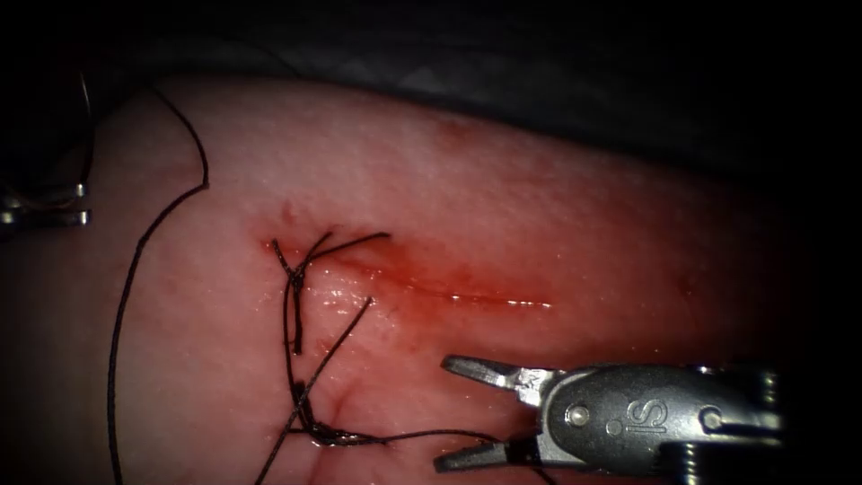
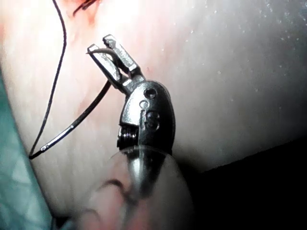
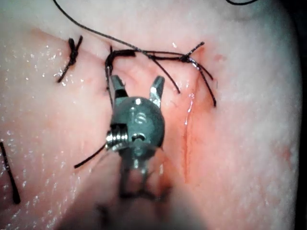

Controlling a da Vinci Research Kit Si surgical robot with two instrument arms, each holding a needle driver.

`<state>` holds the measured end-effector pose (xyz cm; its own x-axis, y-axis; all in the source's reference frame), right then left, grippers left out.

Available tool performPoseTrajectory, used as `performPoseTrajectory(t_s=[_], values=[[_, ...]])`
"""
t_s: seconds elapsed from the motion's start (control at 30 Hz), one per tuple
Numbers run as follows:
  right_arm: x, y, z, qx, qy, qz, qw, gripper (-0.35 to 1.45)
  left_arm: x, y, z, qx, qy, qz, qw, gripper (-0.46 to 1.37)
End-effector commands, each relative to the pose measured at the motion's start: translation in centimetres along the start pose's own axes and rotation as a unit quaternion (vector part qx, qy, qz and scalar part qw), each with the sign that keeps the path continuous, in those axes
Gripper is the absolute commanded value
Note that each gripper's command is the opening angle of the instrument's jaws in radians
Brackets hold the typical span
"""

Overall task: Wound Closure
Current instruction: Pull the suture through the wound with the right tool

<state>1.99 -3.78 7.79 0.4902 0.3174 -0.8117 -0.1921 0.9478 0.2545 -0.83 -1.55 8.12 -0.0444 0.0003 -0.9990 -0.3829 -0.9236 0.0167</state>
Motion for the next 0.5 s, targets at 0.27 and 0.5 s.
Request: performPoseTrajectory(t_s=[0.27, 0.5], values=[[-0.37, 0.37, 0.46, -0.027, -0.010, -0.012, 1.000, 1.00, 0.01, 0.00, 0.00, -0.004, 0.000, 0.000, 1.0000, -0.35], [-0.67, 0.36, 0.85, -0.024, -0.035, -0.027, 0.999, 0.93, 0.01, 0.00, 0.01, -0.003, -0.001, 0.000, 1.0000, -0.35]])
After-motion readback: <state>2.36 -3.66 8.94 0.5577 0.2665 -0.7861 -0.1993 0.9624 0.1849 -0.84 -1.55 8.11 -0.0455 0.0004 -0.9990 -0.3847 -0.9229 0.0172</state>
